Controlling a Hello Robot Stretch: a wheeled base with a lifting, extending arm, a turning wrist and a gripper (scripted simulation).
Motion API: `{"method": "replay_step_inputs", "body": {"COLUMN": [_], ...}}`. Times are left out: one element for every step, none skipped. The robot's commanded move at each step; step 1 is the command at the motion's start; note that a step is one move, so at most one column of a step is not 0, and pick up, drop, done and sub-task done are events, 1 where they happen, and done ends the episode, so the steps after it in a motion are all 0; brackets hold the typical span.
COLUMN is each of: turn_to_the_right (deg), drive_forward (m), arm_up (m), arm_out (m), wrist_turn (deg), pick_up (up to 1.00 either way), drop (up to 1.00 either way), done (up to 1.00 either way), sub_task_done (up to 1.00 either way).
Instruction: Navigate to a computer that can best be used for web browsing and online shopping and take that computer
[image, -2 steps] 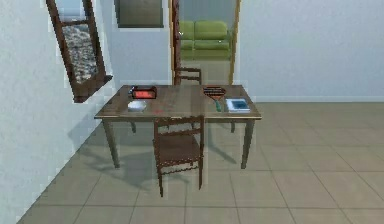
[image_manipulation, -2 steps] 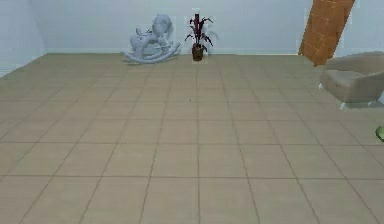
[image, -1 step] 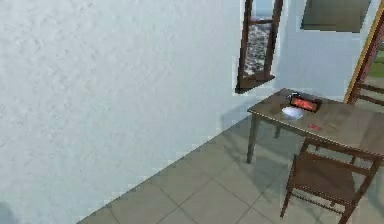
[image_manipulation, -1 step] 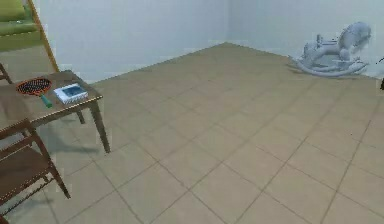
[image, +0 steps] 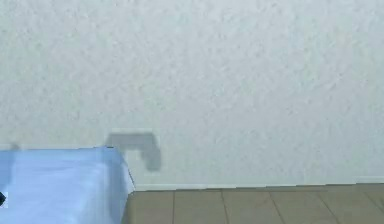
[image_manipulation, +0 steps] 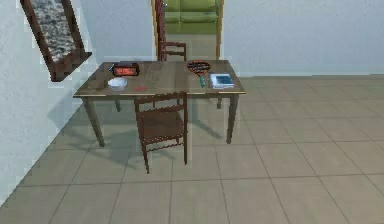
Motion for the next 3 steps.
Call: {"method": "replay_step_inputs", "body": {"turn_to_the_right": [0.0,-45.0,-45.0], "drive_forward": [0.50,0.00,0.00], "arm_up": [0.00,0.00,0.00], "arm_out": [0.00,0.00,0.00], "wrist_turn": [0.0,0.0,0.0], "pick_up": [0.00,0.00,0.00], "drop": [0.00,0.00,0.00], "done": [0.00,0.00,0.00], "sub_task_done": [0.00,0.00,0.00]}}
